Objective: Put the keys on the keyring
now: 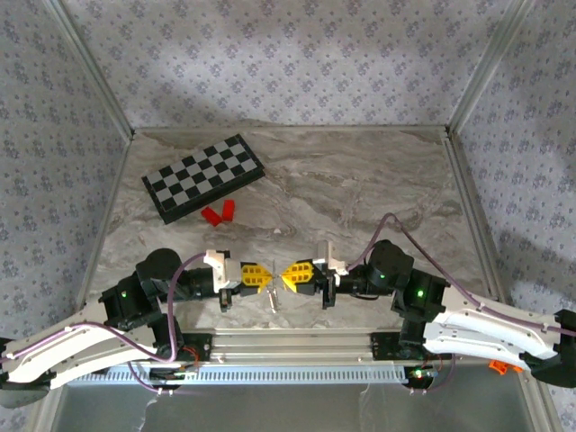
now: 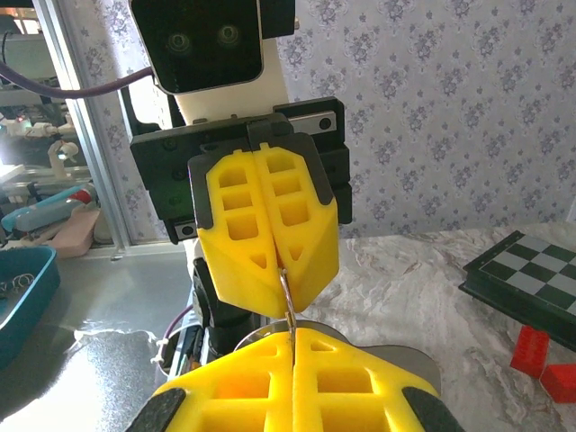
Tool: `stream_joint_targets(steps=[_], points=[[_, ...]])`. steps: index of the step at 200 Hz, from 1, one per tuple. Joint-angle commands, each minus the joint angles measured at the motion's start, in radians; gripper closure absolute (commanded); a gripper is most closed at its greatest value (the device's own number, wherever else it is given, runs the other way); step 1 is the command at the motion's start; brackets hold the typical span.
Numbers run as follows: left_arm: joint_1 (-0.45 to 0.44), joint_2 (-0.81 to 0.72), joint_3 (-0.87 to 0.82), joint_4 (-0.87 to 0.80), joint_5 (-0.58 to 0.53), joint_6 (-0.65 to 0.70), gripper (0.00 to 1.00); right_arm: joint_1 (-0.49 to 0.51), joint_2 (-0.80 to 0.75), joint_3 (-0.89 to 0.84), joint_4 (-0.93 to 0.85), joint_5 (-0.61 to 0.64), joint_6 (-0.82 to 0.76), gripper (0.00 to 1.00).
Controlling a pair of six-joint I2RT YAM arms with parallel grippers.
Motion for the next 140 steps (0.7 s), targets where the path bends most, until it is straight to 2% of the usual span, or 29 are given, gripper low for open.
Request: stream_joint_targets(steps=[1,140], points=[[-0.008,-0.008,0.016,0.040,0.005,0.012,1.00,-0.005,0.004,-0.002,0.053,-0.020,0.016,1.00],[-0.008,0.004,0.021,0.032,-0.001,0.014,1.00,-0.008,0.014,-0.002,0.074,-0.042,0.014,1.00]])
